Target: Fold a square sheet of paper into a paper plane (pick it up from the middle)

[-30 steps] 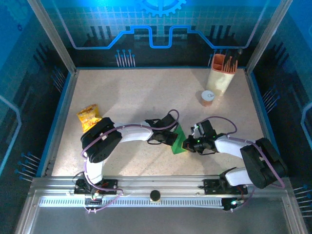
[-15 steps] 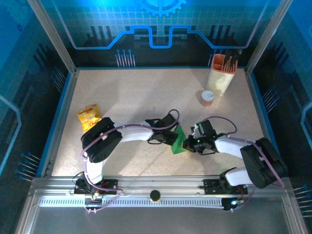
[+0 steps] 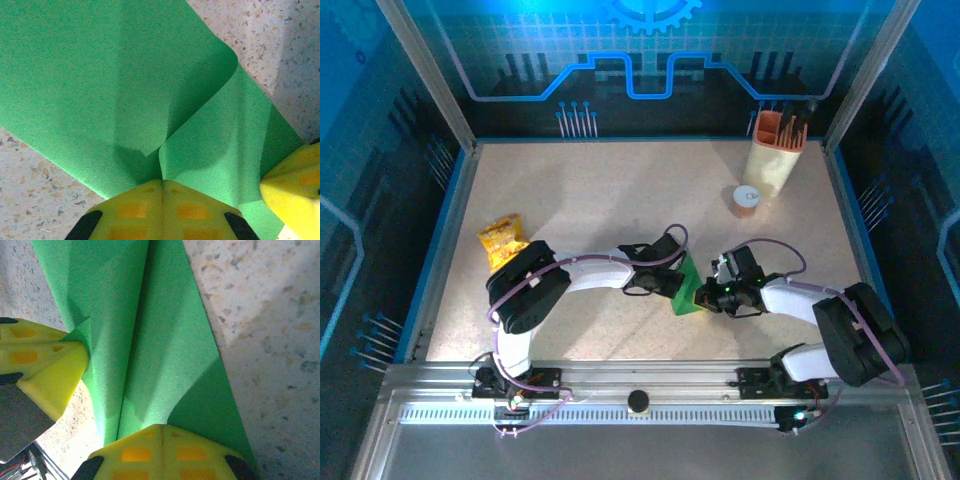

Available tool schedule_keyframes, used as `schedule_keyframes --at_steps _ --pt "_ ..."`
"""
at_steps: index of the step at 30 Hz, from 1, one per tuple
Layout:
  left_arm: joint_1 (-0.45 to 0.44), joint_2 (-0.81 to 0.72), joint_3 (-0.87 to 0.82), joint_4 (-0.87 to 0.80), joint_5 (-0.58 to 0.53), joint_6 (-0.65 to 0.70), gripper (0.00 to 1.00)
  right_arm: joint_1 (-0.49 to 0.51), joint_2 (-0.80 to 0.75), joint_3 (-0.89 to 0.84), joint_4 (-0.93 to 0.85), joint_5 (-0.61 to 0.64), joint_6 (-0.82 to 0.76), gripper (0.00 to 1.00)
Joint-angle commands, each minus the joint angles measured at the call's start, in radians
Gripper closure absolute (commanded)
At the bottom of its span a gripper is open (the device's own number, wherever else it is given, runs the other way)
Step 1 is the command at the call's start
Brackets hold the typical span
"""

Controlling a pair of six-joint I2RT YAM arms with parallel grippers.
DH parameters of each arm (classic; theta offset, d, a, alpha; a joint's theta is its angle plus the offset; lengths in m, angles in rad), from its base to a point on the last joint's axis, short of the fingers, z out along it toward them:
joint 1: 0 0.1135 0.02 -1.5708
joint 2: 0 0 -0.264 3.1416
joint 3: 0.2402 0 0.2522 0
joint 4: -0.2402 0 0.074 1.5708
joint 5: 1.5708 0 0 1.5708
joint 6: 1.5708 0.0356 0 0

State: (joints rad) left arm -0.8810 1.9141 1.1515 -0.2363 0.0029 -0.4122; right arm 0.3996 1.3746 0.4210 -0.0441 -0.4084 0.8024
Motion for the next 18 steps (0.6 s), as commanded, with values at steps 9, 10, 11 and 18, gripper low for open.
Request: schedule_keyframes --at_steps 9,10,11,18 --pt "-0.002 -0.006 0.022 -0.044 -0.028 0.023 1.0 -0.016 0.017 -0.005 -0.086 0.054 -0.019 1.0" --pt "-0.002 -0.006 0.02 -0.04 -0.025 0.024 1.0 -0.017 0.017 -0.006 -0.084 0.054 -0.018 1.0" --pt "-0.002 -0.002 0.024 -0.041 -0.022 0.027 1.0 -0.016 0.019 -0.007 -0.082 0.055 -0.017 1.0" --pt "-0.001 0.025 0.034 -0.042 -0.003 0.033 1.0 -0.016 0.026 -0.005 -0.077 0.049 -0.017 1.0"
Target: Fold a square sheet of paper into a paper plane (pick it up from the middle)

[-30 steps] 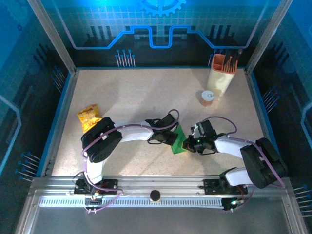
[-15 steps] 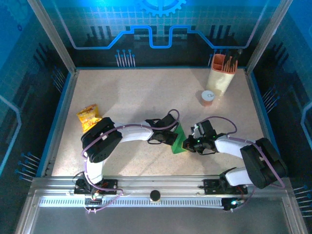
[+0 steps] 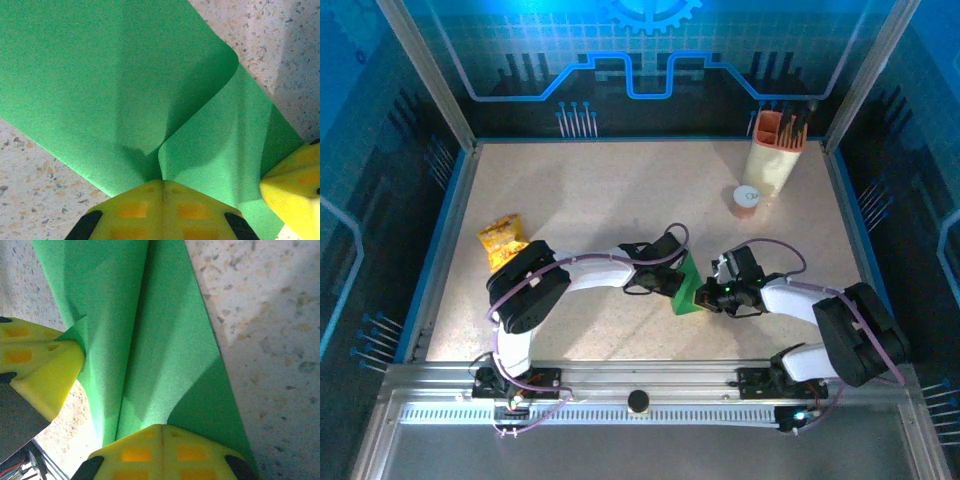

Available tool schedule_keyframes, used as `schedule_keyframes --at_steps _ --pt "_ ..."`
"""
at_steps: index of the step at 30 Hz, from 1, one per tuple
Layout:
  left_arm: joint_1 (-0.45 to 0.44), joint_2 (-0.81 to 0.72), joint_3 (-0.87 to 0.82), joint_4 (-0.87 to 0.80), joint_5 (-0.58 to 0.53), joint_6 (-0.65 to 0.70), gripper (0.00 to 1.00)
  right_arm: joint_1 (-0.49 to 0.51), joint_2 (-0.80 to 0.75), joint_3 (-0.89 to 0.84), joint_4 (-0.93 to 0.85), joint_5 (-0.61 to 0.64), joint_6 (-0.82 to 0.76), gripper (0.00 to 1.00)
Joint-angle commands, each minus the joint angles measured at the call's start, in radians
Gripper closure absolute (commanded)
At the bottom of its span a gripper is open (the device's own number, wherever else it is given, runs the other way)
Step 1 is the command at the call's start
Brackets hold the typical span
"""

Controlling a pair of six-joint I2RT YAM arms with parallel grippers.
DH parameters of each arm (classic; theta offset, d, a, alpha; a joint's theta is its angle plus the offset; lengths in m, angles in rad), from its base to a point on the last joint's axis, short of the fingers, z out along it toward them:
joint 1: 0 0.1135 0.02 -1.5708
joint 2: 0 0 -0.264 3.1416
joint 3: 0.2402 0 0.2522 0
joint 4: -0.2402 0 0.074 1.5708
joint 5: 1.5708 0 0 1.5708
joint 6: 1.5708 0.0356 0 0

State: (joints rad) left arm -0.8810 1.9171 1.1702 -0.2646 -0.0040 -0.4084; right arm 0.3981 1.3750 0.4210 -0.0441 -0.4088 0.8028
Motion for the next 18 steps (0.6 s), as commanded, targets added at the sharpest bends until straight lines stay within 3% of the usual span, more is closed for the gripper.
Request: schedule_keyframes --at_steps 1,18 --pt "-0.002 0.02 0.013 -0.009 0.004 0.029 1.0 -0.015 0.024 -0.005 -0.077 0.049 -0.017 1.0" --pt "-0.002 0.051 0.001 -0.016 0.009 0.024 1.0 -0.016 0.005 0.001 -0.053 0.023 -0.011 0.98"
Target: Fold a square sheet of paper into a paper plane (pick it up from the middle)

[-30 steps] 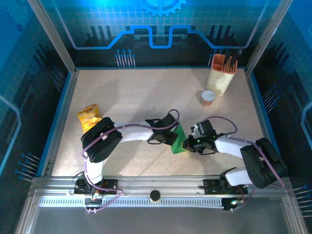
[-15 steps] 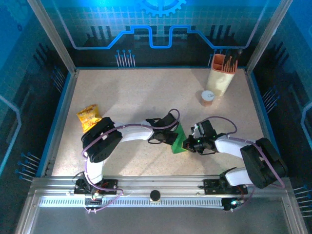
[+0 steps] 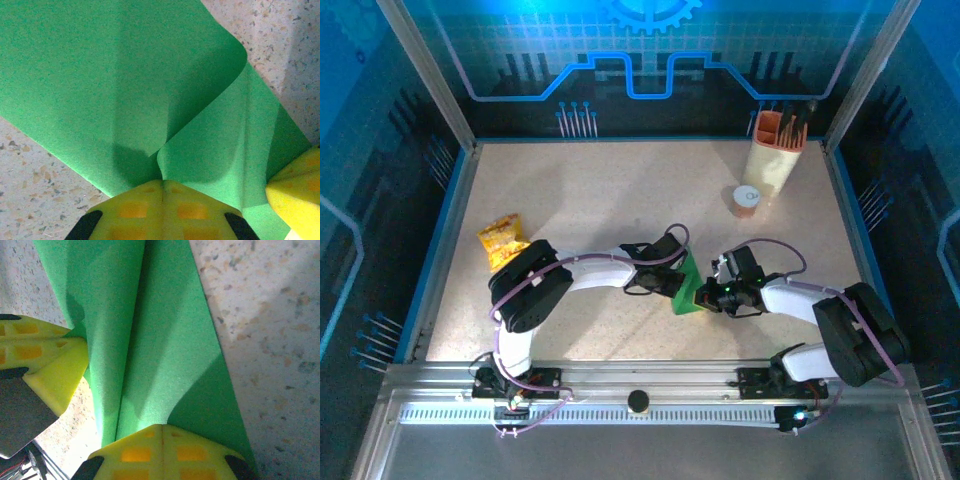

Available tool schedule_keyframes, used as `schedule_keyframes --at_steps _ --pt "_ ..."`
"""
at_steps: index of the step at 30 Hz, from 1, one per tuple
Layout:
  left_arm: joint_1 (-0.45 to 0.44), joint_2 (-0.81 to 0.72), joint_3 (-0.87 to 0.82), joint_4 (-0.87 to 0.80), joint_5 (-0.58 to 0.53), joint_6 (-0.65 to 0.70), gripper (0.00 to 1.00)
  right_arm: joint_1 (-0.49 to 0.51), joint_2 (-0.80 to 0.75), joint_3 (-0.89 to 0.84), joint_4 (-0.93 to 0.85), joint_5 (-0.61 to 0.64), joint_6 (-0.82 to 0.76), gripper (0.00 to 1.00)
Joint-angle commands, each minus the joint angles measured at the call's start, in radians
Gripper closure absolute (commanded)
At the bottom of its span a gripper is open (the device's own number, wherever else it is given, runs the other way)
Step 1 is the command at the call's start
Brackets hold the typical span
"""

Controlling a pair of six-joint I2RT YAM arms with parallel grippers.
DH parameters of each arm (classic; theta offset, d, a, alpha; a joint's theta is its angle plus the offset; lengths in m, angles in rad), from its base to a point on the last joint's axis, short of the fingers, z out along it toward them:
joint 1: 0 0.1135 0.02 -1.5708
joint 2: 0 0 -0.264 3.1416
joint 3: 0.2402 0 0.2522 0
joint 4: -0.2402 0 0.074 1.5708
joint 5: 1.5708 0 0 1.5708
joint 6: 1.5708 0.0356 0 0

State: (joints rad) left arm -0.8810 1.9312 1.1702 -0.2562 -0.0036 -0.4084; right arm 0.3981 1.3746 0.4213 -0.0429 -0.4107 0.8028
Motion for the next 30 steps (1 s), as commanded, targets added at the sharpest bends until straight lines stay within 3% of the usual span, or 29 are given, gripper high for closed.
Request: schedule_keyframes --at_steps 1,8,16,30 --pt "-0.003 0.037 0.001 -0.026 0.01 0.025 1.0 -0.015 -0.006 0.005 -0.047 0.011 -0.007 0.98" --pt "-0.002 0.036 0.001 -0.017 0.017 0.017 1.0 0.057 -0.089 0.032 0.001 -0.042 0.035 0.98" --pt "-0.004 0.037 0.007 -0.021 0.024 0.014 1.0 0.151 -0.027 0.006 0.149 -0.05 0.132 1.0" --pt "-0.003 0.034 0.002 -0.014 0.03 0.007 1.0 0.194 0.04 0.006 0.144 -0.038 0.131 1.0"
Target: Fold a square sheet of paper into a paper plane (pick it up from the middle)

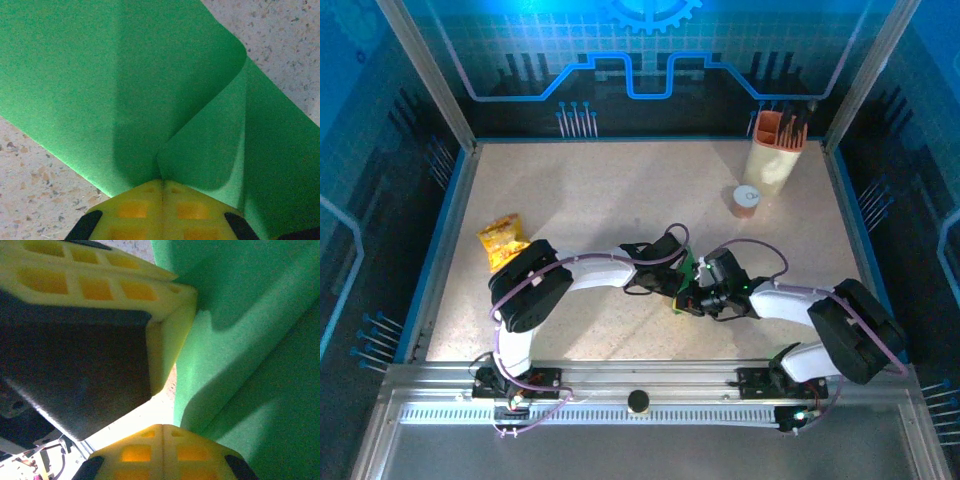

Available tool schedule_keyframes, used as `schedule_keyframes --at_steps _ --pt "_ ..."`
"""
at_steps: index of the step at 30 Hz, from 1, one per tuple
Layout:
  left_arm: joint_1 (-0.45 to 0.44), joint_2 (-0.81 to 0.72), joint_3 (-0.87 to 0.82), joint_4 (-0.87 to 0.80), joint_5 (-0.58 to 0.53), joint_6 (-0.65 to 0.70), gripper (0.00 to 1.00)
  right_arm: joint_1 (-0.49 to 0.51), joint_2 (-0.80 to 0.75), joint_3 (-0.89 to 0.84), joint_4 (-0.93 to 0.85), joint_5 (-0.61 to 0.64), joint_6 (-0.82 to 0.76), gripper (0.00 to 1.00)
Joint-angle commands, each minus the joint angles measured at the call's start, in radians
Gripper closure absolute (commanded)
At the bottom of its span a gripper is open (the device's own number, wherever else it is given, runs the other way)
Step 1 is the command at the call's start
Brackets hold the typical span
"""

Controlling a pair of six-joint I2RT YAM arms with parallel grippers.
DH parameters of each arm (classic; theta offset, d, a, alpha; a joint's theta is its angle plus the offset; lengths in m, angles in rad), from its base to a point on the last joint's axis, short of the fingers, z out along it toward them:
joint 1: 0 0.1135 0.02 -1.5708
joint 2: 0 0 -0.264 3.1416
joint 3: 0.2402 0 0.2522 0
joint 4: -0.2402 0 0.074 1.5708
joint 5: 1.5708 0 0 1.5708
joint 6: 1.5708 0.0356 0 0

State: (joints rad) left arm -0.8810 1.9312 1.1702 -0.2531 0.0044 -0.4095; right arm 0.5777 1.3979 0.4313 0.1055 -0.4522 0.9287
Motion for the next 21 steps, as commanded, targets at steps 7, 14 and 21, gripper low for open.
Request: schedule_keyframes --at_steps 7,14,21 --pt "-0.003 0.034 0.004 -0.017 0.03 0.01 1.0 0.02 0.045 -0.019 -0.043 0.024 -0.011 1.0" --pt "-0.003 0.031 0.003 -0.017 0.028 0.009 1.0 0.024 0.014 -0.018 -0.087 0.051 -0.013 1.0" --pt "-0.003 0.031 0.003 -0.02 0.029 0.011 1.0 0.03 -0.038 0.0 -0.088 0.04 -0.006 1.0"
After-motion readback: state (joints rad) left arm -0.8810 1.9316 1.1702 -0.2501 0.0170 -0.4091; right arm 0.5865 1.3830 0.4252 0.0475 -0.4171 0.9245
